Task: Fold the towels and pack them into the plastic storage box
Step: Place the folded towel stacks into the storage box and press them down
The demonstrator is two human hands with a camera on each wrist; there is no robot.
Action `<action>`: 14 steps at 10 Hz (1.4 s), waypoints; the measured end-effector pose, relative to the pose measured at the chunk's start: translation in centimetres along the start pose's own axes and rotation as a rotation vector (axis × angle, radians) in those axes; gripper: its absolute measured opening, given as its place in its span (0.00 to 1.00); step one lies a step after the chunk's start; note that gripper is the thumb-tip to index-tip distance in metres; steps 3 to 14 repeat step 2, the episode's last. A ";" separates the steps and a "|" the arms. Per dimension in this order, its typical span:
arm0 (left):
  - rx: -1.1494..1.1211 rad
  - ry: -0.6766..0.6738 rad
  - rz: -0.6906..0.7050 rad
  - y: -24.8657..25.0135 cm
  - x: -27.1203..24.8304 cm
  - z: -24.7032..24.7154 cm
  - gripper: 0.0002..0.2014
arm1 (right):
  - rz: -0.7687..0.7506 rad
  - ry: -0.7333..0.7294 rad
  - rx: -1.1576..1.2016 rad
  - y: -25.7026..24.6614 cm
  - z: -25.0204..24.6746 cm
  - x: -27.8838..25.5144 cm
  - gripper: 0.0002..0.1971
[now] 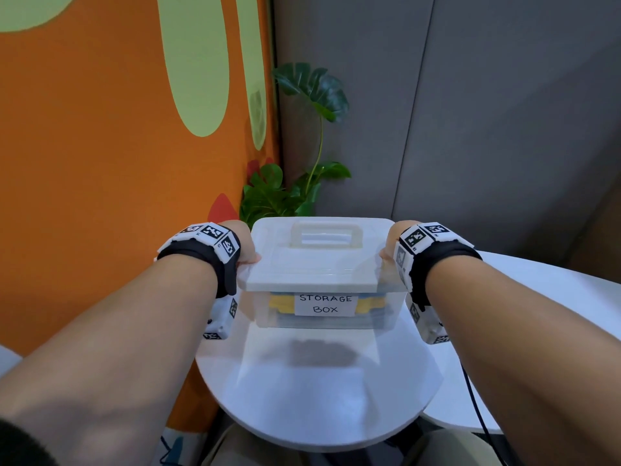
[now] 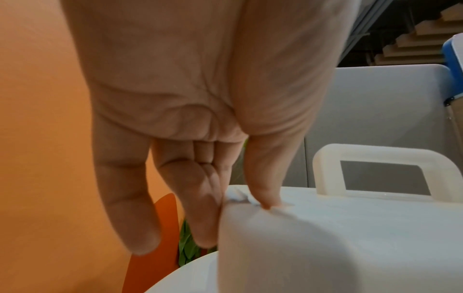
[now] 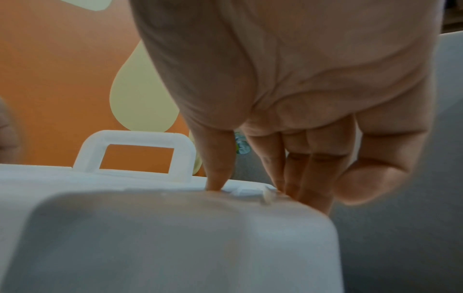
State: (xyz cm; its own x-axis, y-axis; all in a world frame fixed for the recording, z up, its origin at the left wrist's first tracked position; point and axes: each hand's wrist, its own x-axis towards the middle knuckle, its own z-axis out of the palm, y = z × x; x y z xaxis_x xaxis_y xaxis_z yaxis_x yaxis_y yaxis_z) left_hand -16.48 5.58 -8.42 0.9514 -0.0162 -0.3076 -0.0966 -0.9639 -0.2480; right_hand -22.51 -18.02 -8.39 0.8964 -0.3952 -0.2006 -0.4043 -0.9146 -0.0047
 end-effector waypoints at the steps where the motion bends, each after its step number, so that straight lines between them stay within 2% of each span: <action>1: 0.062 -0.065 -0.053 0.3 0.2 0.0 0.25 | -0.011 0.009 0.003 0.3 0.0 0.1 0.17; 2: 0.049 -0.060 -0.097 0.2 1.8 0.2 0.32 | -0.014 -0.033 -0.009 0.2 -0.2 -0.1 0.16; 14: 0.049 -0.060 -0.097 0.2 1.8 0.2 0.32 | -0.014 -0.033 -0.009 0.2 -0.2 -0.1 0.16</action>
